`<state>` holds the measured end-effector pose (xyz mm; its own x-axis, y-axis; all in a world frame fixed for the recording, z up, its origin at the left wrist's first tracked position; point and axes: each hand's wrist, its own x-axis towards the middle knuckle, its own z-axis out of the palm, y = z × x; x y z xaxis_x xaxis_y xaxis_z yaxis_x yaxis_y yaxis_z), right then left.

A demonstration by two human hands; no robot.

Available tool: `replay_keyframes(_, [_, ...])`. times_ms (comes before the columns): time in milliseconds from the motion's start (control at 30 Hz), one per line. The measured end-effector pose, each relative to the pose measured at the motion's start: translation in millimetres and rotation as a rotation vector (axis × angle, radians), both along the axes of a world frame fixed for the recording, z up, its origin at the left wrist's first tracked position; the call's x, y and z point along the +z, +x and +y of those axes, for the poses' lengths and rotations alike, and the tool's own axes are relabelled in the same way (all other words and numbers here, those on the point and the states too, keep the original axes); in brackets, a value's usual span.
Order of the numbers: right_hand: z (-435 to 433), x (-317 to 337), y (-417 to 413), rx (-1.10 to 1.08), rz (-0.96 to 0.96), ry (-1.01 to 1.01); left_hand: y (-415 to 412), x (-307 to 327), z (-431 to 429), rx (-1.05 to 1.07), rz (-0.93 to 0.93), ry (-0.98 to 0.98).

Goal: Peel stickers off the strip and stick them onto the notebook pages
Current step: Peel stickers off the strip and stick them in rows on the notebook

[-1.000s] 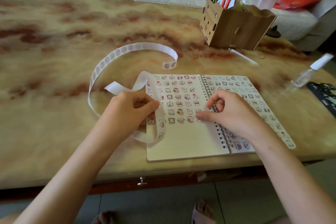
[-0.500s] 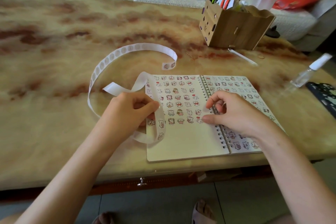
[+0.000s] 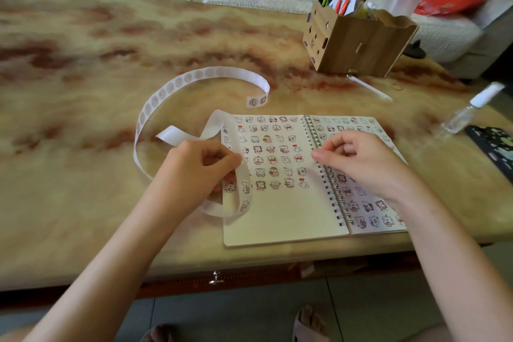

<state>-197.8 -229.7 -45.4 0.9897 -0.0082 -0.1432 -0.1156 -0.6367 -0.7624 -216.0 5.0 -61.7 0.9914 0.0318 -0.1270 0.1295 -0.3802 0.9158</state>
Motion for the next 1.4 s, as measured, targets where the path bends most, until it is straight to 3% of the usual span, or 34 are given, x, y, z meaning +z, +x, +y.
replay_keyframes(167, [6,3,-1,-0.018,-0.156,0.131,1,9,1,0.009,-0.073,-0.115])
replay_keyframes(300, [27,4,-9,0.114,-0.178,0.273,-1,15,-2,-0.003,-0.118,-0.278])
replay_keyframes(433, [49,4,-17,0.217,-0.184,0.411,-1,14,-4,0.002,-0.147,-0.329])
replay_keyframes(667, [64,1,-23,0.192,-0.186,0.515,-1,14,-5,0.013,-0.18,-0.348])
replay_keyframes(900, [67,3,-23,0.193,-0.221,0.558,-1,15,-6,-0.003,-0.162,-0.34])
replay_keyframes(1033, [67,2,-23,0.17,-0.262,0.523,-3,17,-5,-0.052,-0.096,-0.387])
replay_keyframes(1400, [66,-2,-24,0.172,-0.344,0.397,-3,14,-4,-0.097,-0.053,-0.284])
